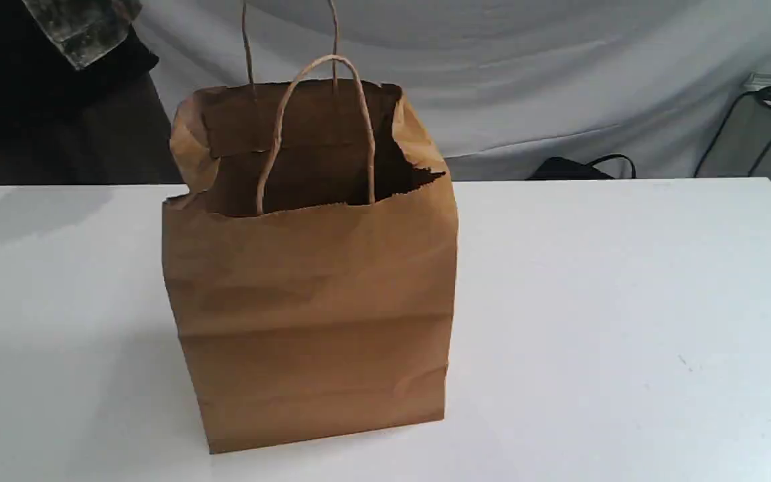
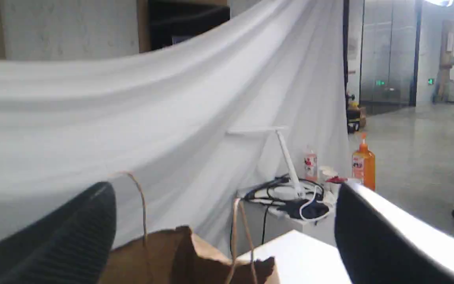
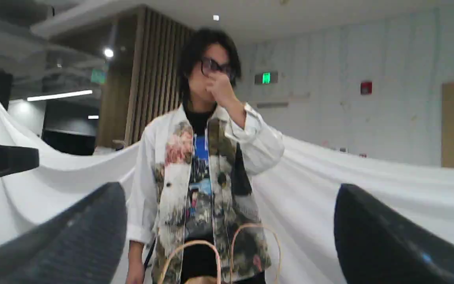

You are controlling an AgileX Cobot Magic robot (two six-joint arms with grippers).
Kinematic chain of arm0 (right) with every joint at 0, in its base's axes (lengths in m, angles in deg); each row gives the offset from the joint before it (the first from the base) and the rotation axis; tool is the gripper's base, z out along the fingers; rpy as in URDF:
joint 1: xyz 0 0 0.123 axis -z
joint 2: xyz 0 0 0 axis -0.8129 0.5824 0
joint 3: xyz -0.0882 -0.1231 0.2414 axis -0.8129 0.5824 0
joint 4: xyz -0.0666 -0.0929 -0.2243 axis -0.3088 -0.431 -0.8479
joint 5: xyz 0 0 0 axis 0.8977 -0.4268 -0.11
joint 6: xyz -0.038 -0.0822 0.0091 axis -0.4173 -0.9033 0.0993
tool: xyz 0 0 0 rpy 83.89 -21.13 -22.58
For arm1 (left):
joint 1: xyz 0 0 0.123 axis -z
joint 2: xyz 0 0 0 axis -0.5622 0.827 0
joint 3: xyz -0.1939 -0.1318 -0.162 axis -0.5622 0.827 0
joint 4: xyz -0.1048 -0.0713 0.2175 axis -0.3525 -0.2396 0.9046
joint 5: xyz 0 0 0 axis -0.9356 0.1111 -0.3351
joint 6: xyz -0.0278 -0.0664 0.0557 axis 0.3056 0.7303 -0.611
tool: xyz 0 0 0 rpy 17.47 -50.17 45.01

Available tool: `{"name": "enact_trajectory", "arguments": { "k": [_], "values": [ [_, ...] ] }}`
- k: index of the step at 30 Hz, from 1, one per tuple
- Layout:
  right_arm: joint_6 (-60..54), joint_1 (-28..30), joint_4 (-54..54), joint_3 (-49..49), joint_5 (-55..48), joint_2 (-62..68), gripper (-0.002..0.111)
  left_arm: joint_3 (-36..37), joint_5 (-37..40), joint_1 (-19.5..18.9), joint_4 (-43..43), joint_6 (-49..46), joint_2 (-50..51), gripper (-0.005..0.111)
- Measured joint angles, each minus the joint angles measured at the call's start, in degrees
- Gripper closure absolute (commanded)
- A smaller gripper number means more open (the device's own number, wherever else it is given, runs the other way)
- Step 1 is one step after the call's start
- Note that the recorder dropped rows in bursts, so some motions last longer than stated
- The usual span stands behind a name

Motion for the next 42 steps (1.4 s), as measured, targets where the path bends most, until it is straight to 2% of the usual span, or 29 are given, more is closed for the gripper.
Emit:
{"name": "enact_trajectory", "arguments": {
  "k": [5, 11, 17, 23, 30, 36, 42],
  "values": [
    [1.61, 0.00, 0.33, 2.14, -3.29, -10.61, 0.037, 3.45, 3.41, 0.00, 1.00, 0.24, -14.17, 0.030],
    [7.18, 0.00, -3.36, 4.10, -8.45, -11.85, 0.037, 6.85, 4.98, 0.00, 8.36, 7.44, -26.07, 0.030],
    [8.77, 0.00, -6.59, 7.82, -15.57, -11.85, 0.037, 9.75, 5.55, 0.00, 14.05, 13.34, -26.91, 0.030],
    [5.84, 0.00, -7.20, 12.95, -28.51, -11.85, 0.037, 14.71, 6.73, 0.00, 14.71, 13.43, -26.91, 0.030],
    [7.61, 0.00, -7.43, 17.50, -33.29, -11.75, 0.037, 22.05, 7.10, 0.00, 14.93, 12.89, -26.91, 0.030],
    [13.36, 0.00, -0.42, 17.64, -39.13, -11.75, 0.037, 26.61, 6.78, 0.00, 14.93, 14.48, -27.05, 0.030],
    [16.21, 0.00, 7.44, 17.64, -40.09, -11.75, 0.037, 30.27, -1.14, 0.00, 14.93, 16.62, -27.05, 0.030]
  ]
}}
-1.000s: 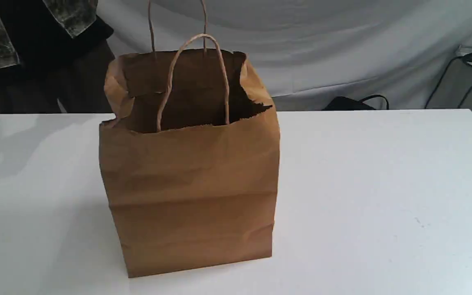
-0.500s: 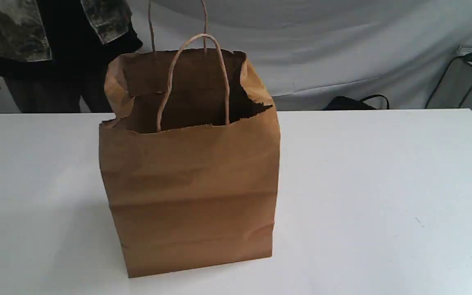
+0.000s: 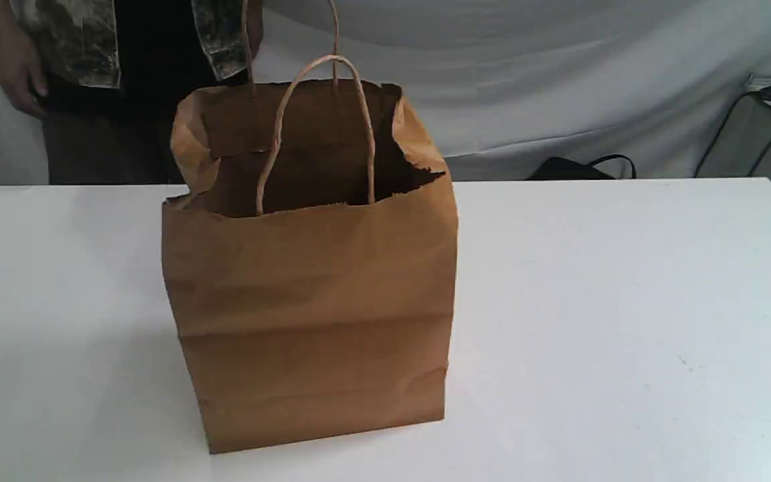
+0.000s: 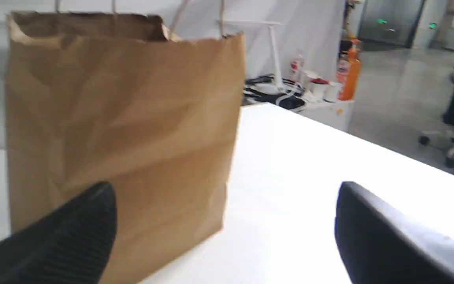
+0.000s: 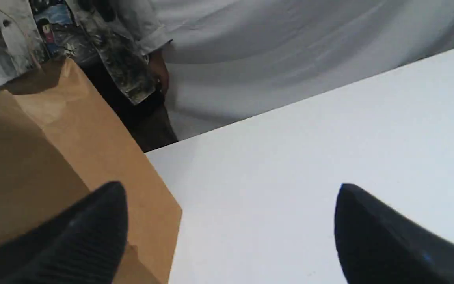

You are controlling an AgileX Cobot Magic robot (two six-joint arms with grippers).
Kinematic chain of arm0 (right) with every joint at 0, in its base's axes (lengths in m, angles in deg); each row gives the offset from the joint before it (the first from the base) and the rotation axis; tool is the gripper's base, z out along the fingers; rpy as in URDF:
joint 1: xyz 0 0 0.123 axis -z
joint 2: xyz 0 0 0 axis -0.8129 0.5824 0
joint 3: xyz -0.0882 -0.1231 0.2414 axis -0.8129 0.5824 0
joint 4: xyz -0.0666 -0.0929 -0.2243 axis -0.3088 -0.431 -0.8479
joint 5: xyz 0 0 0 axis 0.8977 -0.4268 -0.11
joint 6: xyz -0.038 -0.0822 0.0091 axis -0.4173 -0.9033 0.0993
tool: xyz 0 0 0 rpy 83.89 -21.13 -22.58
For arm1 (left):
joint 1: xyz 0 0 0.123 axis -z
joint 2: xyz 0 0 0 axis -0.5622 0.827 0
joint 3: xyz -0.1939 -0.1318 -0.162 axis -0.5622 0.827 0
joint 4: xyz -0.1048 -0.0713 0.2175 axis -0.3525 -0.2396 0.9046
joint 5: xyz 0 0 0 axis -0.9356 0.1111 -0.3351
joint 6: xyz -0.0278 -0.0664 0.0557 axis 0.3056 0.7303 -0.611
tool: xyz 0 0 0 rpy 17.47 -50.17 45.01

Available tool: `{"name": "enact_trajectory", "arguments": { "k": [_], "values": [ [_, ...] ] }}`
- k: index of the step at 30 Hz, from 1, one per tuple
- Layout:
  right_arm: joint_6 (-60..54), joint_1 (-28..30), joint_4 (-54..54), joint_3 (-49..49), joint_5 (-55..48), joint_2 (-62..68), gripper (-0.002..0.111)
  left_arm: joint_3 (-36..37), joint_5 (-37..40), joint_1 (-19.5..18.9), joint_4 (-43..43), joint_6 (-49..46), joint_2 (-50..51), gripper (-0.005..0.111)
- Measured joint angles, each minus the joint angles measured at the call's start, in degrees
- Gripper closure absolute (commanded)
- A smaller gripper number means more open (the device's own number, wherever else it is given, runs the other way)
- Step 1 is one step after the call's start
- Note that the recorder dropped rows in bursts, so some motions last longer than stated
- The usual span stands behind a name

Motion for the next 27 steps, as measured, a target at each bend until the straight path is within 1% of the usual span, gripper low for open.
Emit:
{"name": "enact_trajectory", "arguments": {
  "k": [5, 9, 20, 23, 25, 27],
  "values": [
    [0.51, 0.00, 1.00, 0.00, -0.14, 0.00, 0.037, 1.65, -7.86, 0.00, 0.14, 0.33, 0.00, 0.030],
    [0.72, 0.00, 1.12, 0.00, -0.14, 0.00, 0.037, 1.74, -11.03, 0.00, 0.14, 0.33, 0.00, 0.030],
    [0.72, 0.00, 1.02, 0.00, -0.26, 0.00, 0.037, 1.74, -11.93, 0.00, 0.14, 0.33, 0.00, 0.030],
    [0.54, 0.00, 2.41, 0.00, -0.38, 0.00, 0.037, 1.74, -11.93, 0.00, 0.14, 0.33, 0.00, 0.030],
    [-1.85, 0.00, 3.07, 0.00, -0.38, 0.00, 0.037, 1.74, -11.93, 0.00, 0.14, 0.33, 0.00, 0.030],
    [-8.86, 0.00, 5.14, 0.00, -0.38, 0.00, 0.037, 1.74, -11.93, 0.00, 0.14, 0.33, 0.00, 0.030]
  ]
}}
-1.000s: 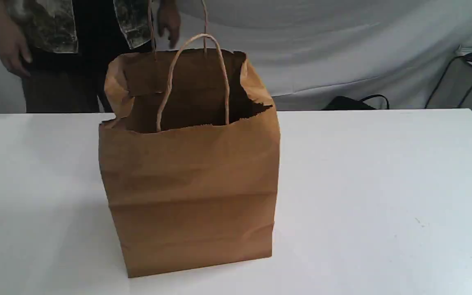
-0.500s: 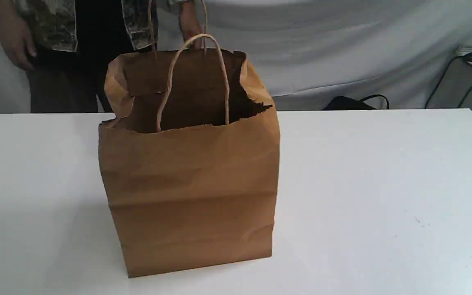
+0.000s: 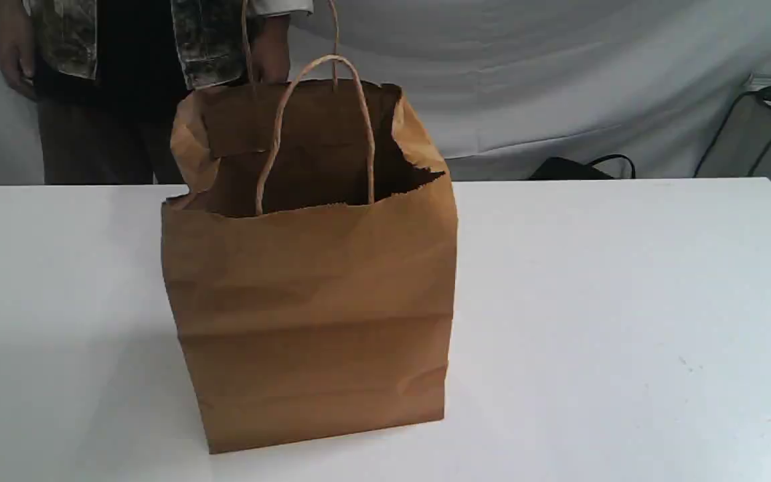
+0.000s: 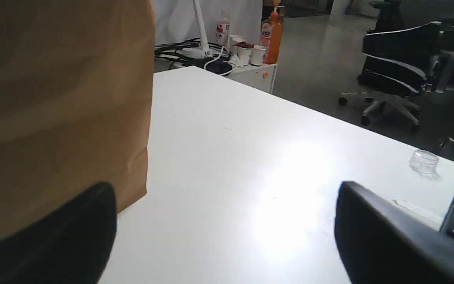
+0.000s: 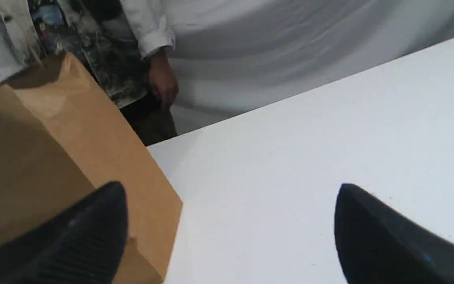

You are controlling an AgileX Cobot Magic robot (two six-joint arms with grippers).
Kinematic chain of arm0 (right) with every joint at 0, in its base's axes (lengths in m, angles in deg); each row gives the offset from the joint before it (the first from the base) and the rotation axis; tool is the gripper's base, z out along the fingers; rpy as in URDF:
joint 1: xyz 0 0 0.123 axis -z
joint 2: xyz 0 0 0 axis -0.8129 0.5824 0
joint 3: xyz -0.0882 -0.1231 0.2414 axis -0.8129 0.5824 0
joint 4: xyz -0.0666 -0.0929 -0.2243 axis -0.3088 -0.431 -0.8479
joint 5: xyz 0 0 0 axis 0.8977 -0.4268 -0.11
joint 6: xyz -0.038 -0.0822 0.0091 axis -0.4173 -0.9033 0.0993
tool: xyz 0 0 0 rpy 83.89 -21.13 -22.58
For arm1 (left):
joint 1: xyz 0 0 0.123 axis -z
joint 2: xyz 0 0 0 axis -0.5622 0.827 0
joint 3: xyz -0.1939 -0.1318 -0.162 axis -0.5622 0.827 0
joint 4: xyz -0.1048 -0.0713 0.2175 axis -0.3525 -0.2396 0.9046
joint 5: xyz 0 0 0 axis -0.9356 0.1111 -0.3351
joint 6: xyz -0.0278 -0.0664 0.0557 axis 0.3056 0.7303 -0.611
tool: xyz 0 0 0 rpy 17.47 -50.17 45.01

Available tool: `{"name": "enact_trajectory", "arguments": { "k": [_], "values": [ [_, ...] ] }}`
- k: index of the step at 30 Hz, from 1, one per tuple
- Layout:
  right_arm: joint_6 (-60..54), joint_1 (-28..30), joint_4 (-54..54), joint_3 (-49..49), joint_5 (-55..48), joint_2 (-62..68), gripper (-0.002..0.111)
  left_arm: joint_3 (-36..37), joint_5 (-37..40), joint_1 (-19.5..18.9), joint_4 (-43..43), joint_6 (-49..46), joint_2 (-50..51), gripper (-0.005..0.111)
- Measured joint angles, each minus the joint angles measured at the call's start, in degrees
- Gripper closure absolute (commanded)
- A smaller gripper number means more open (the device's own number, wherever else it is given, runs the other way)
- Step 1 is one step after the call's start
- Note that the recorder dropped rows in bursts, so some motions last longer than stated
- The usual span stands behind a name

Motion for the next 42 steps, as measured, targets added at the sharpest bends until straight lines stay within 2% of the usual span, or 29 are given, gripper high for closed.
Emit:
{"name": "enact_trajectory", "arguments": {
  "k": [3, 8, 11, 20, 30, 42],
  "values": [
    [-17.74, 0.00, 8.96, 0.00, -0.14, 0.00, 0.037, 0.00, 0.00, 0.00, 0.00, 0.00, 0.00, 0.030],
    [-55.04, 0.00, 32.62, 0.00, -2.30, 0.00, 0.037, 0.00, 0.00, 0.00, 0.00, 0.00, 0.00, 0.030],
    [-62.52, 0.00, 38.78, 0.00, -1.91, 0.00, 0.037, 0.00, 0.00, 0.00, 0.00, 0.00, 0.00, 0.030],
    [-64.49, 1.13, 37.54, 0.00, -0.52, 0.00, 0.037, 0.00, -0.11, 0.00, 0.04, 0.00, 0.00, 0.030],
    [-59.99, 21.10, 36.31, 0.00, 0.53, 0.00, 0.037, 0.00, -0.22, 0.00, 0.13, 0.00, 0.00, 0.030],
    [-59.89, 21.98, 34.04, 0.00, -2.36, 0.00, 0.037, 0.00, -0.22, 0.00, 0.13, 0.00, 0.00, 0.030]
  ]
}}
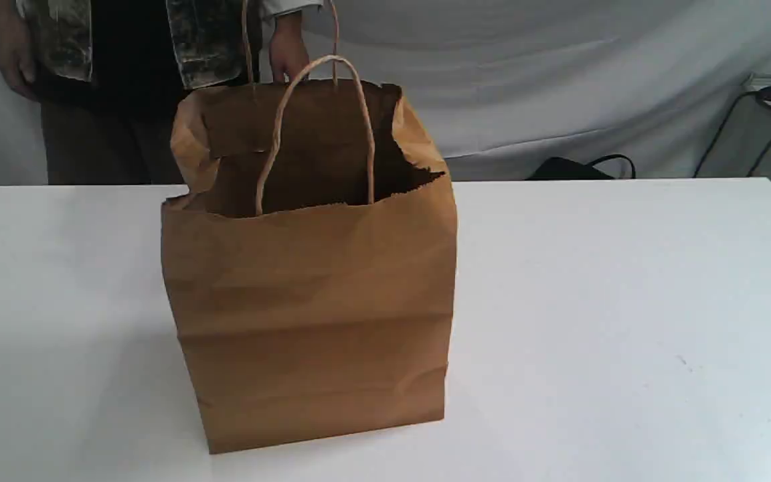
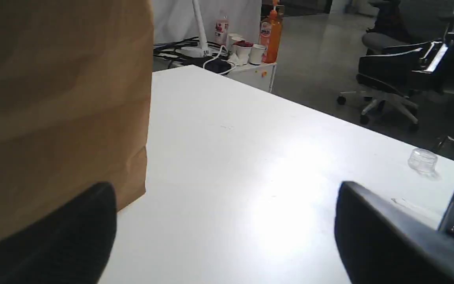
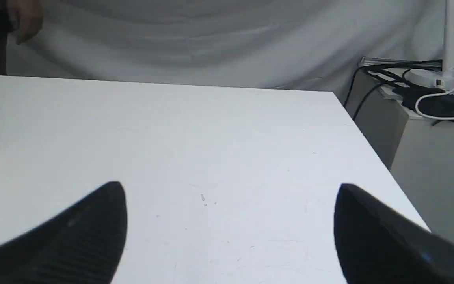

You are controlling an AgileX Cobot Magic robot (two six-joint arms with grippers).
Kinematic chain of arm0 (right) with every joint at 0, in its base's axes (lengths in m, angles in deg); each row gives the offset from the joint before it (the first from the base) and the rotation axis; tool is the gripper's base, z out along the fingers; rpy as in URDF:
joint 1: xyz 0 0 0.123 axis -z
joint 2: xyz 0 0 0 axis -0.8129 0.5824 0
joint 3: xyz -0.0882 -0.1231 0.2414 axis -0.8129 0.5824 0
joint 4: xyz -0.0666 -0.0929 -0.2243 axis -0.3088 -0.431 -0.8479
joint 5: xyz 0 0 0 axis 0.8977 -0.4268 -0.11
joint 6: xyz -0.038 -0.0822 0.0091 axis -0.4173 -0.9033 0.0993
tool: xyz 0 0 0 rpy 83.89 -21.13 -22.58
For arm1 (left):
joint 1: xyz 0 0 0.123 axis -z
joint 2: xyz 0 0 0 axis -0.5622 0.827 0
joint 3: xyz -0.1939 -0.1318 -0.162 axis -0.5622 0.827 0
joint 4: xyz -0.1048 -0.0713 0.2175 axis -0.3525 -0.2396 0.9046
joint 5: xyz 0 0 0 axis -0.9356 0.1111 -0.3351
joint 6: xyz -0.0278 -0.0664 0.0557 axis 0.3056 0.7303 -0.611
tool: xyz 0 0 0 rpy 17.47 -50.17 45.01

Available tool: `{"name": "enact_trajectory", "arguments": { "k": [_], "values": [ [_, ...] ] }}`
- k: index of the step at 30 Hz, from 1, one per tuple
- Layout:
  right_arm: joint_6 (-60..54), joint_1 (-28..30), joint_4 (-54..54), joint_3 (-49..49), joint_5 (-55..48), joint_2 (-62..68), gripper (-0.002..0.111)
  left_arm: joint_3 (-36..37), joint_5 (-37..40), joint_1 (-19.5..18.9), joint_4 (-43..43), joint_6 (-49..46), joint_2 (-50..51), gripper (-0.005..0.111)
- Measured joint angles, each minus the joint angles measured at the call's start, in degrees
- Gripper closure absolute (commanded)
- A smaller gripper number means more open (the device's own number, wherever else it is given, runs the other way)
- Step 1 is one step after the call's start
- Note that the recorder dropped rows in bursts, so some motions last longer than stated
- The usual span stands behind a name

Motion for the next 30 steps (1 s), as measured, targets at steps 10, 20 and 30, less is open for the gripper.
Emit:
{"name": "enact_trajectory", "arguments": {
  "k": [10, 20, 30],
  "values": [
    [0.00, 0.00, 0.00, 0.00, 0.00, 0.00, 0.037, 0.00, 0.00, 0.00, 0.00, 0.00, 0.00, 0.030],
    [0.00, 0.00, 0.00, 0.00, 0.00, 0.00, 0.037, 0.00, 0.62, 0.00, -2.29, 0.00, 0.00, 0.030],
    [0.00, 0.00, 0.00, 0.00, 0.00, 0.00, 0.037, 0.00, 19.02, 0.00, -36.70, -0.99, 0.00, 0.030]
  ]
}}
